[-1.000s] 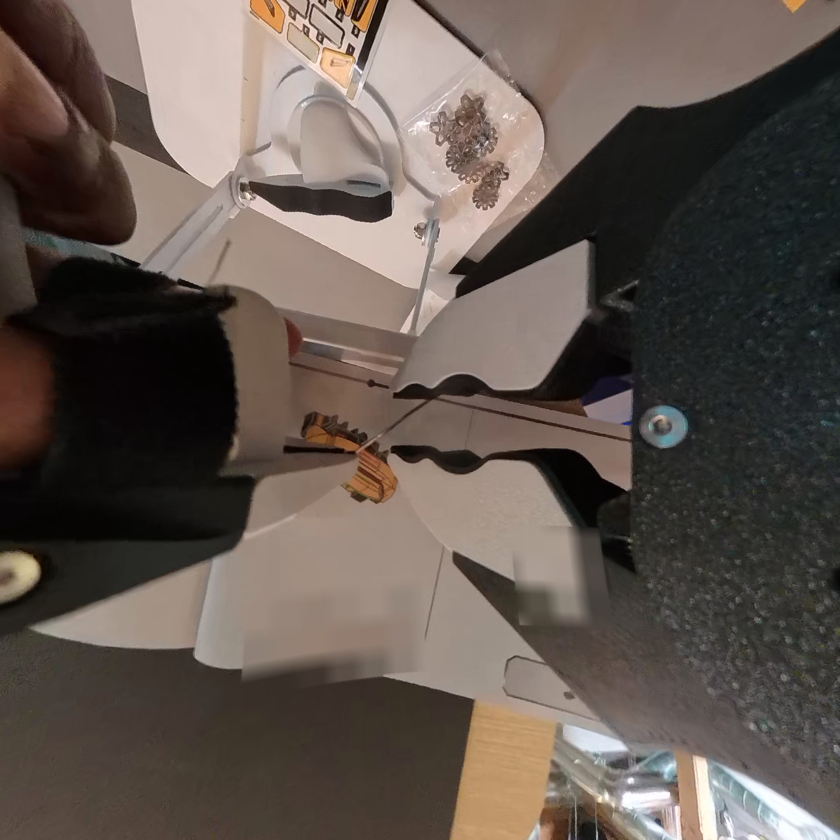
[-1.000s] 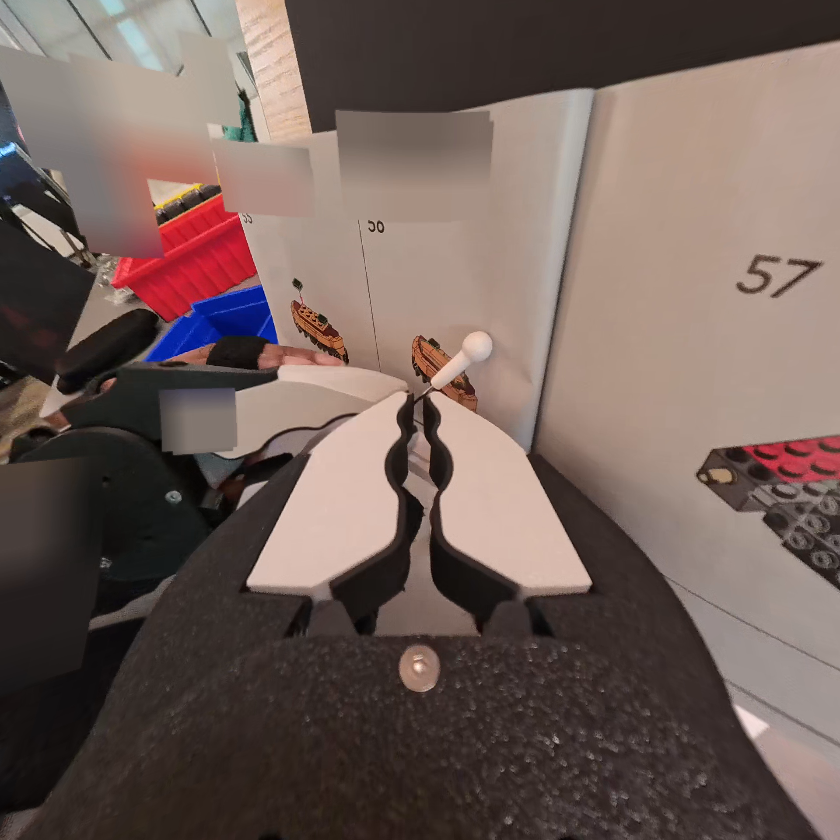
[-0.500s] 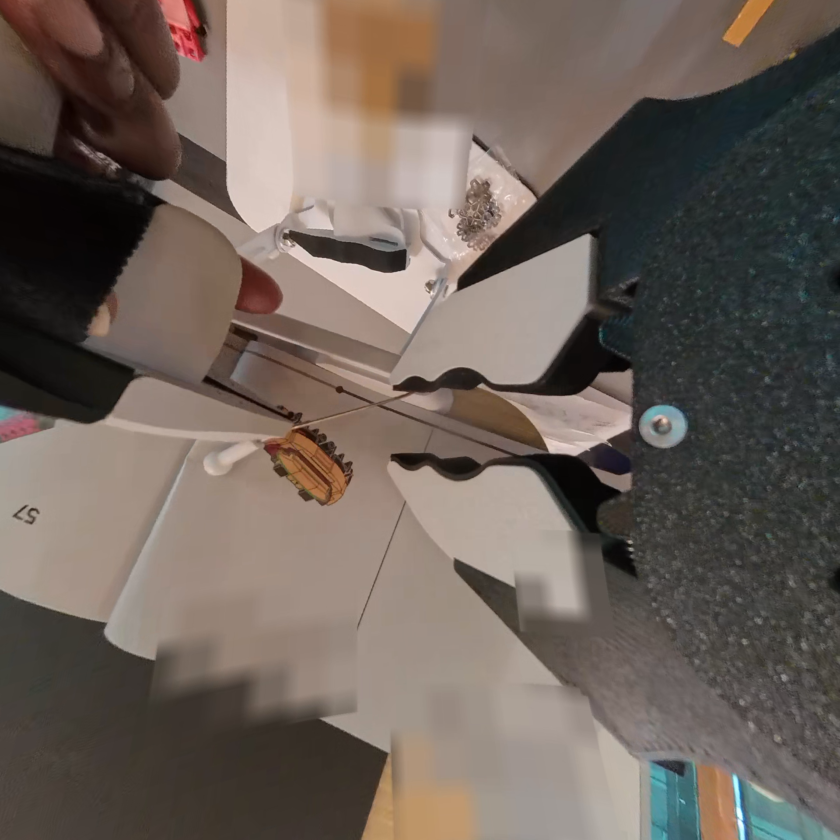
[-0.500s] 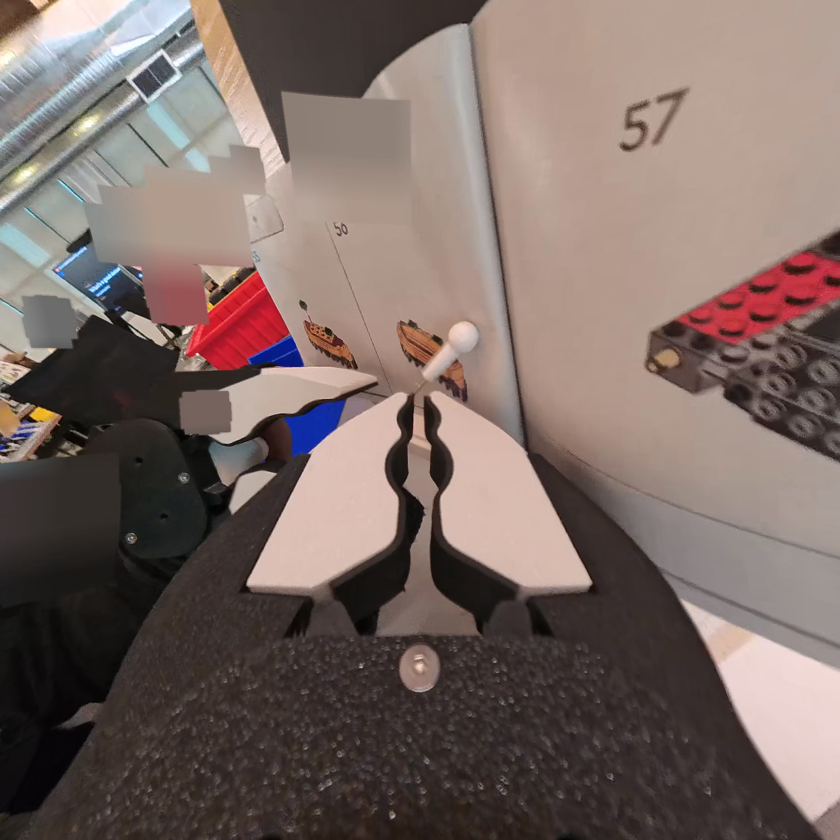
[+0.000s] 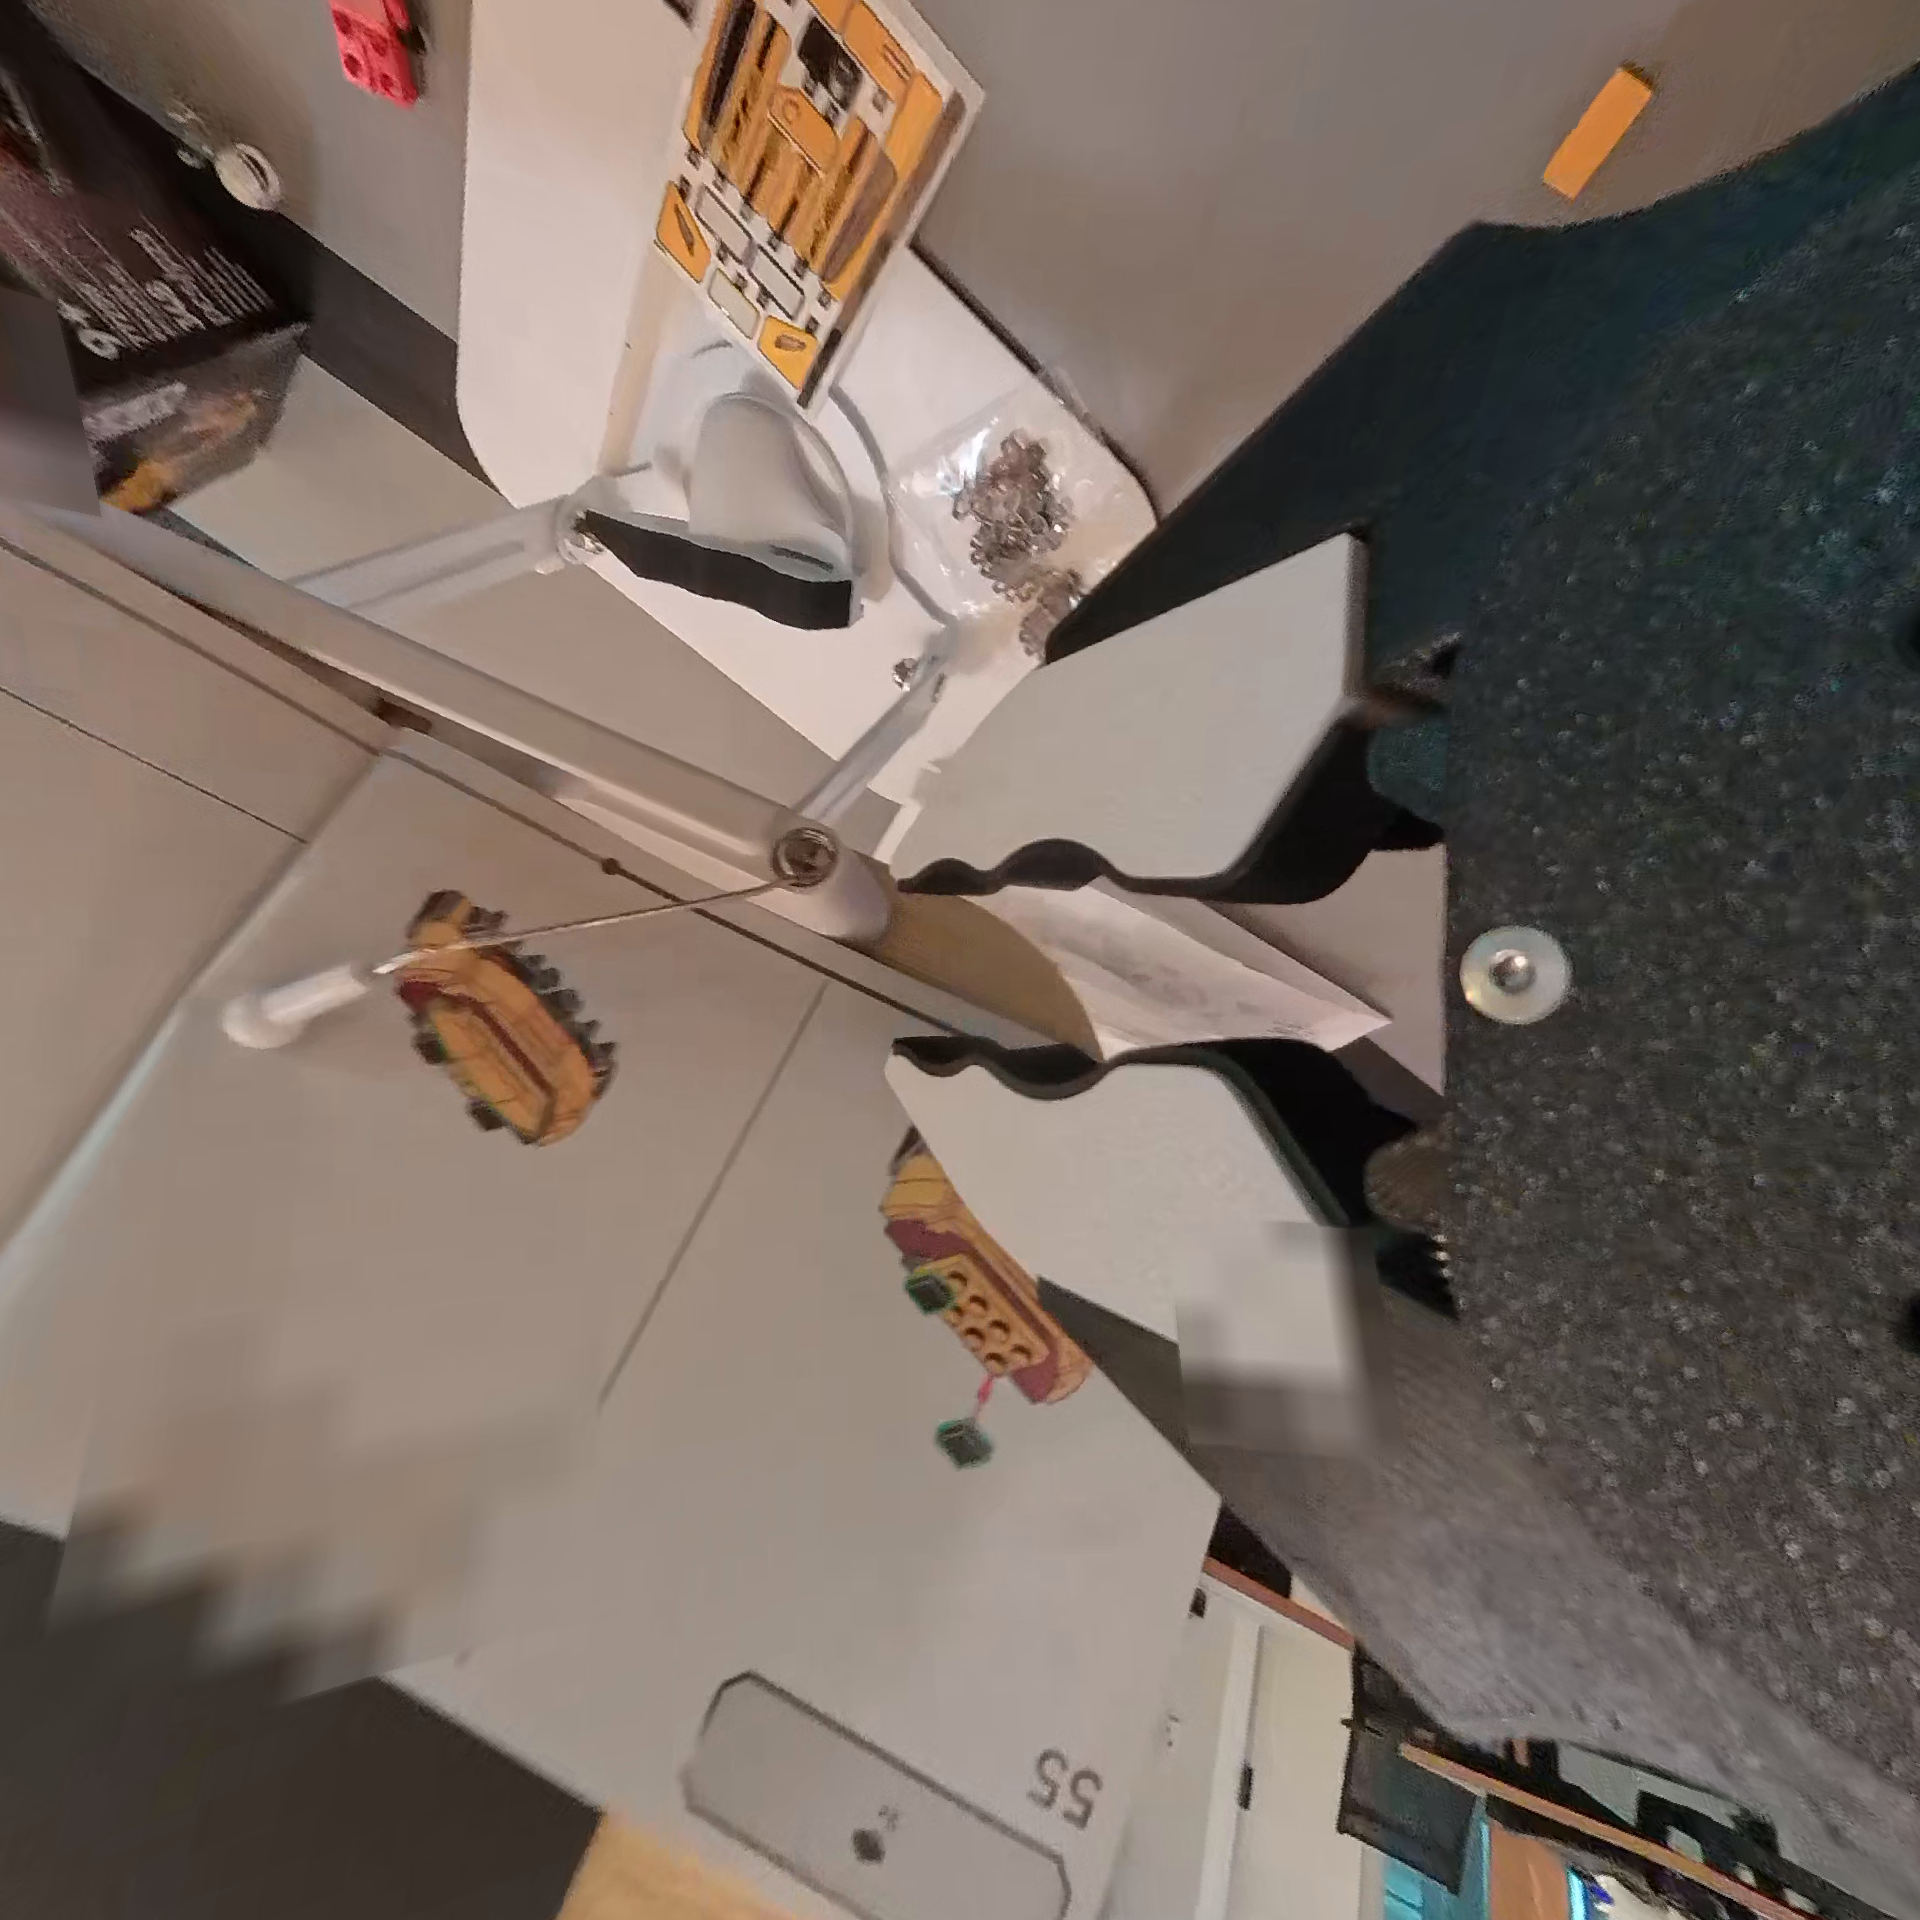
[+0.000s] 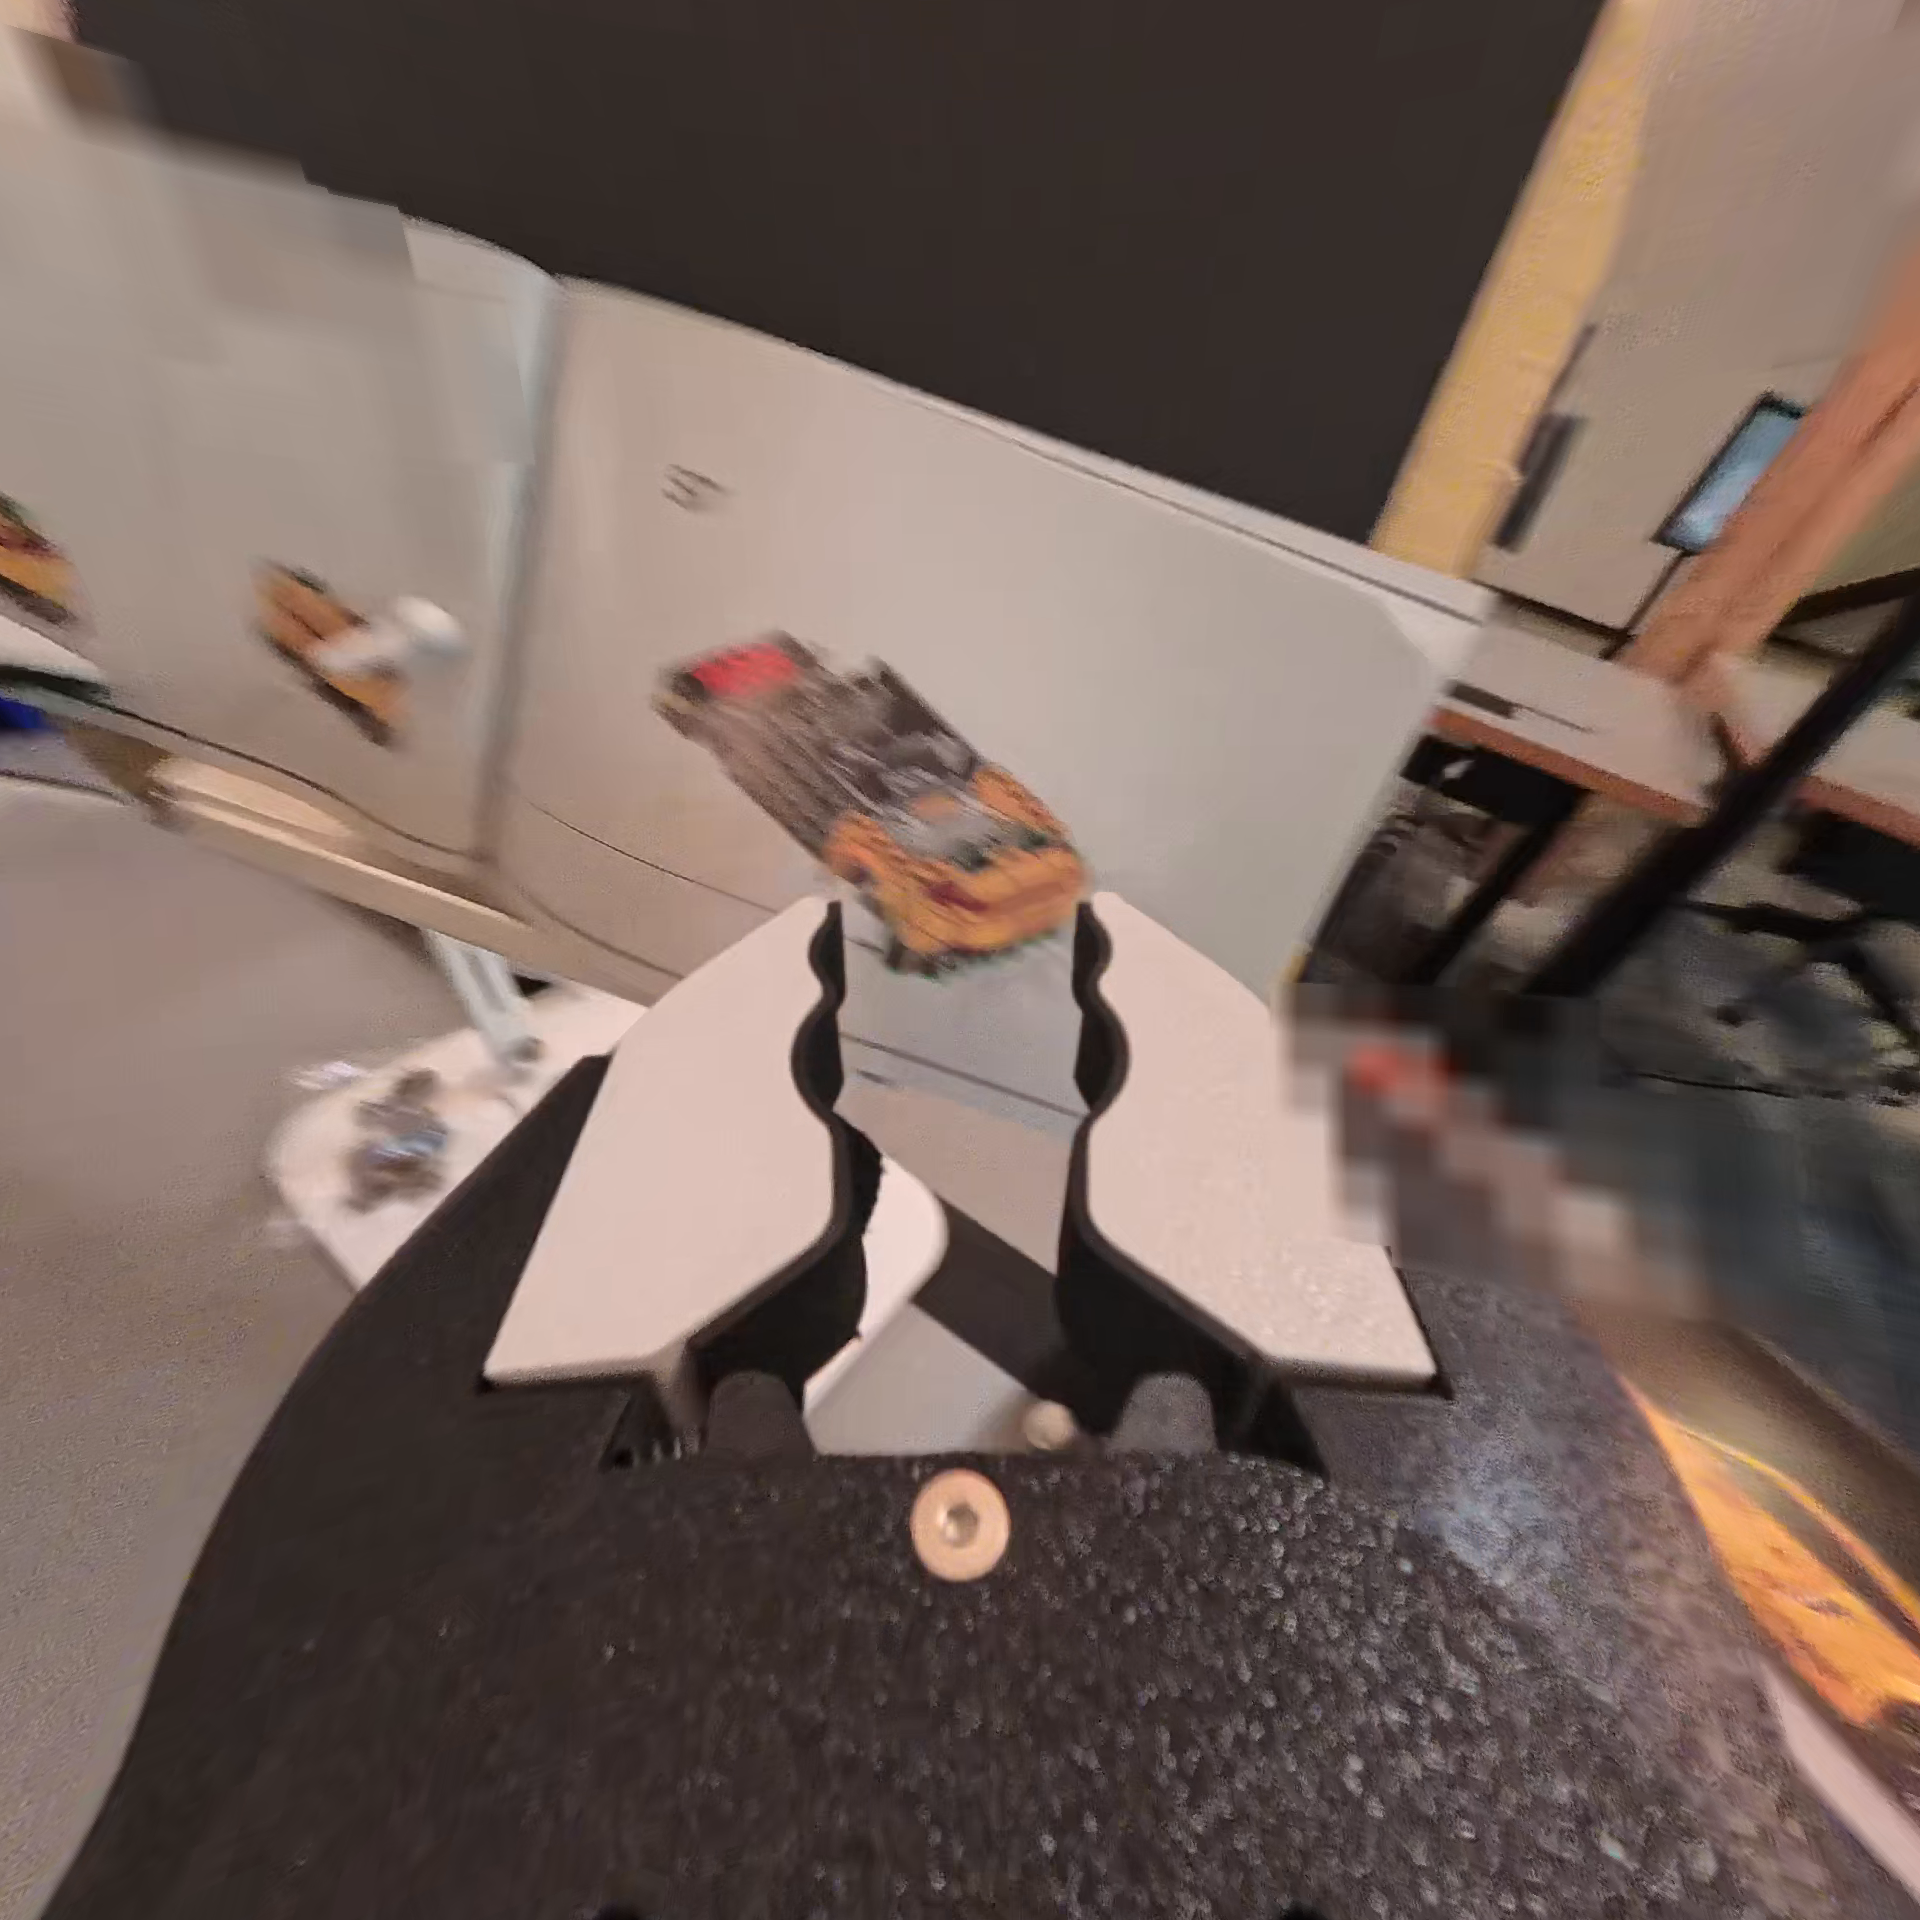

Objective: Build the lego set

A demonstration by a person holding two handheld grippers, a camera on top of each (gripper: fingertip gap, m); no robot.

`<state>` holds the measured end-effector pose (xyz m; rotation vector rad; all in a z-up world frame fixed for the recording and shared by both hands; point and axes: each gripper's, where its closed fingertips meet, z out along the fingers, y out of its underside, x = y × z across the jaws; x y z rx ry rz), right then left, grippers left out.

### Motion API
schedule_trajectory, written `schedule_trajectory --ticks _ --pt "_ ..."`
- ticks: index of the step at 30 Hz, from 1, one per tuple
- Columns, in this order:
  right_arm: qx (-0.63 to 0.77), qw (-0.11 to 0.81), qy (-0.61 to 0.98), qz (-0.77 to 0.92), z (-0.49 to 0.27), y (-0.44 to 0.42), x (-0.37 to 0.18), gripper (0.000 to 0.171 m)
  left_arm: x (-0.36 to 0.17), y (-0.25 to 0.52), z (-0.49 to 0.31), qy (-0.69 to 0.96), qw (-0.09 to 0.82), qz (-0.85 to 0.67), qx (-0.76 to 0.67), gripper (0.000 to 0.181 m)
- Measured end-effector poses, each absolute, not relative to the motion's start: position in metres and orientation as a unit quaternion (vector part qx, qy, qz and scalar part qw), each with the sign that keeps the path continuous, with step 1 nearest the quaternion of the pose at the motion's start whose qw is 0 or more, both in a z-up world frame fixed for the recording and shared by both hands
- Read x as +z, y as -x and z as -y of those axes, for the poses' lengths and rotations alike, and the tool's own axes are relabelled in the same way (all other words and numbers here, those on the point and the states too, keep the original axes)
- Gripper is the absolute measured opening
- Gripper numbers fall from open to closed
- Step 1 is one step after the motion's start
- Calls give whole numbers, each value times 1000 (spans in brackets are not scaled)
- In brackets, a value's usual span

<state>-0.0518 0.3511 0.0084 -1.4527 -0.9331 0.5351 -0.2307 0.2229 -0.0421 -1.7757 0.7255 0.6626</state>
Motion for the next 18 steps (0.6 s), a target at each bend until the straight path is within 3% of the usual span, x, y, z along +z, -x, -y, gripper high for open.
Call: schedule_trajectory --ticks 7,18 --pt "241 608 656 377 -380 23 -10 49 -35 243 -229 732 552 -293 272 3" --pt "303 627 598 397 -276 38 0 44 -39 257 -249 747 553 -268 252 14"
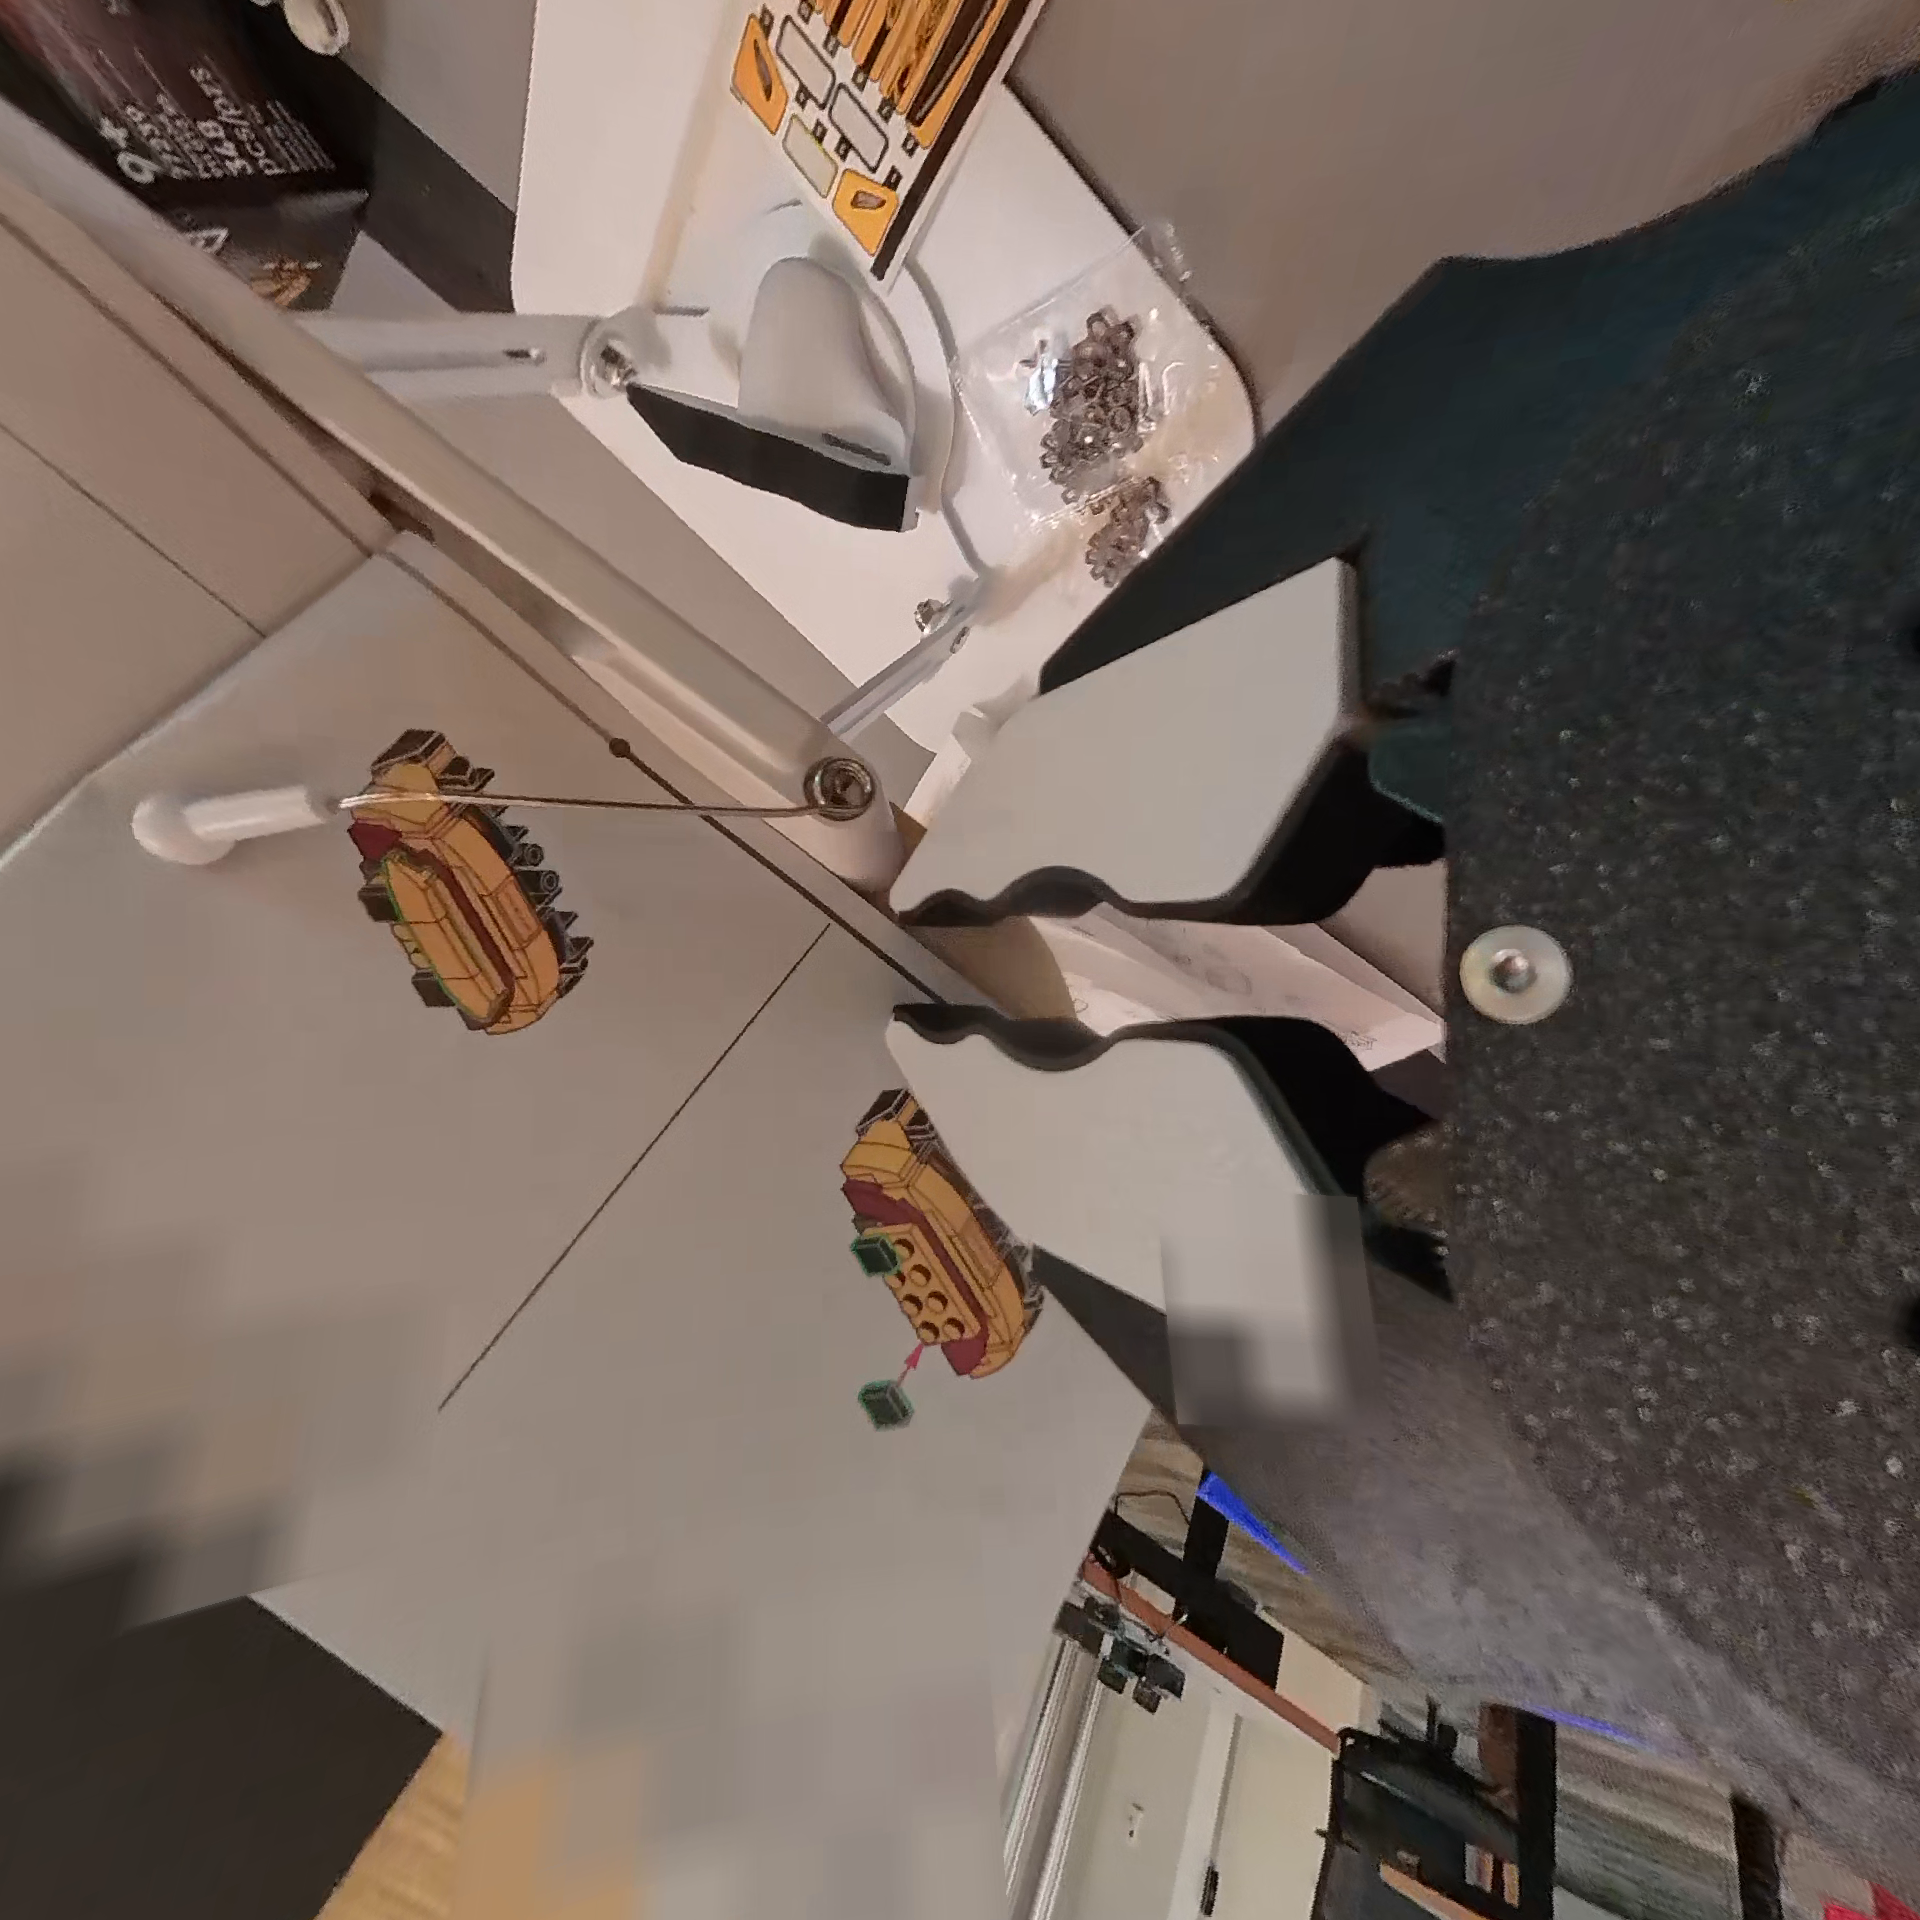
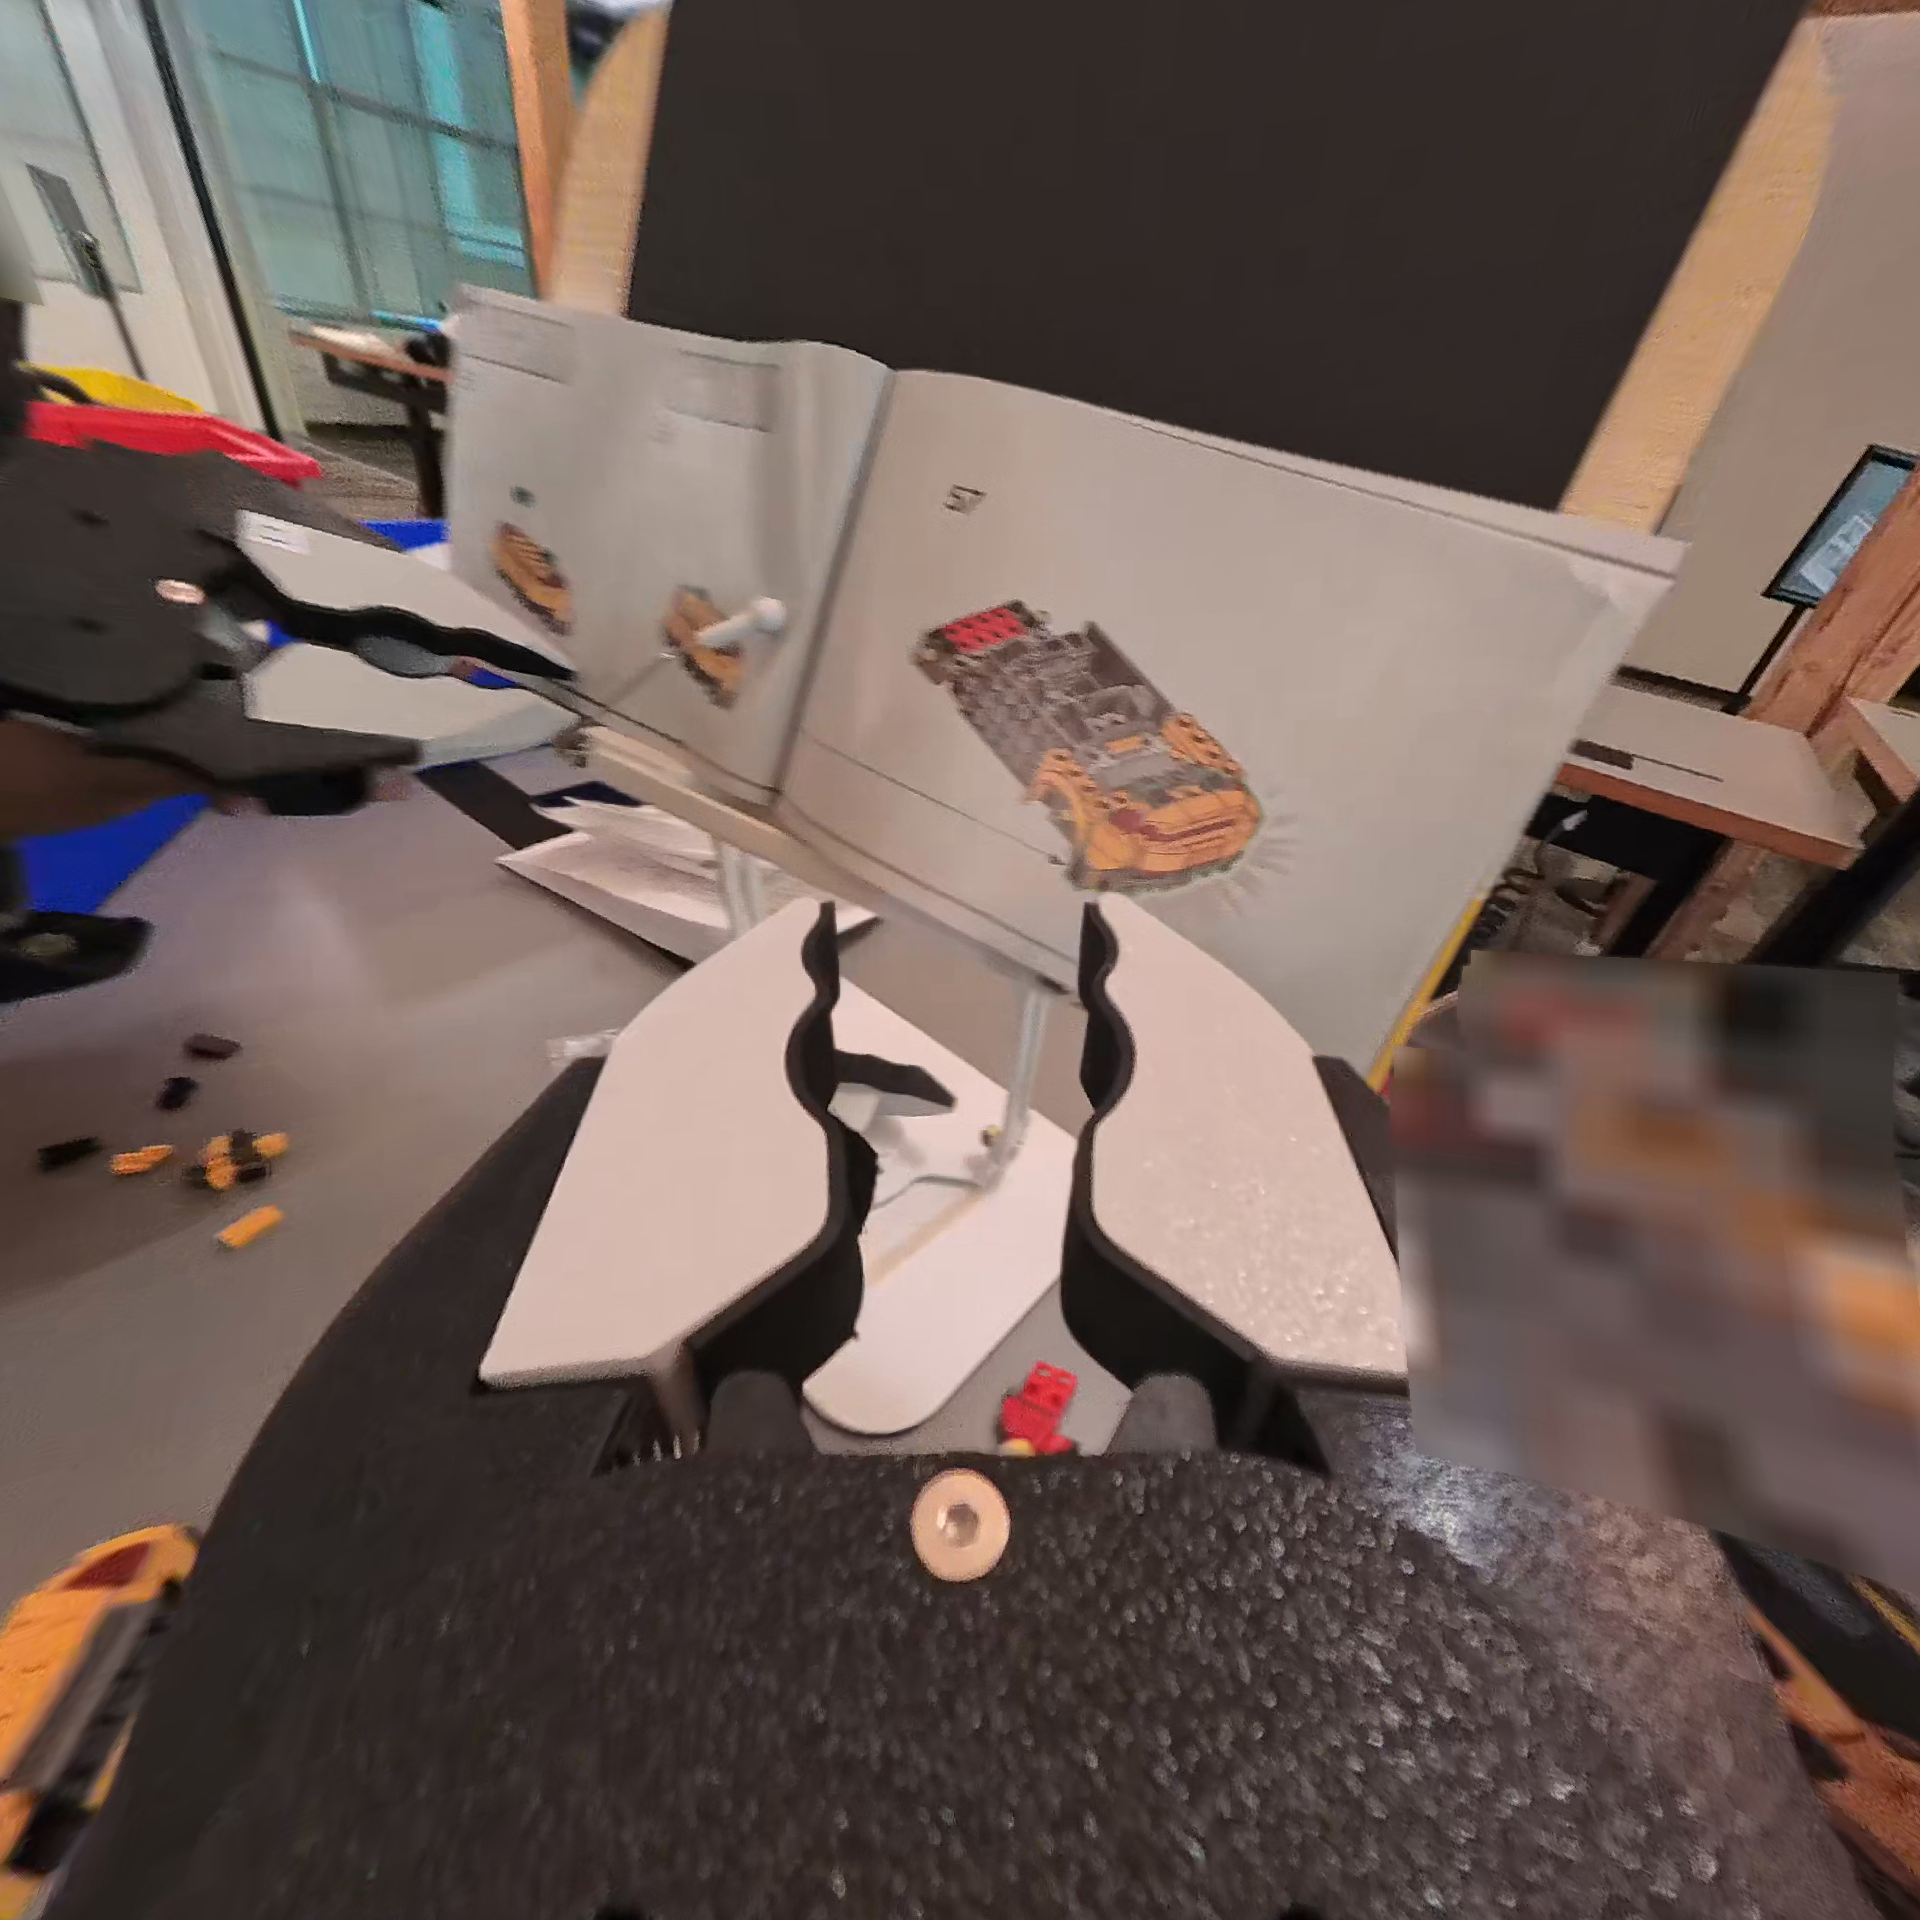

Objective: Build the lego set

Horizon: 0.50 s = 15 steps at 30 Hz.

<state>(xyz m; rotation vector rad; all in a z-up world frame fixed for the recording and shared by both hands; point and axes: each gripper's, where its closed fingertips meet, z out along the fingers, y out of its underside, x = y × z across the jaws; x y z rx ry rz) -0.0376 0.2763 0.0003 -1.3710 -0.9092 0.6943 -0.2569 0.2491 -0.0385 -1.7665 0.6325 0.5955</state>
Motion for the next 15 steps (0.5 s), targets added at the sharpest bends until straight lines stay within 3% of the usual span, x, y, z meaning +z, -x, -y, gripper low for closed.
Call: schedule_trajectory --ticks 5,10,15 --pt "313 628 603 379 -237 40 2 43 -29 255 -247 743 597 -226 200 17" --pt "336 627 609 349 -208 47 1 39 17 268 -219 678 714 -121 123 2" --pt "311 662 585 351 -195 52 -12 32 52 295 -195 645 757 -50 86 0"
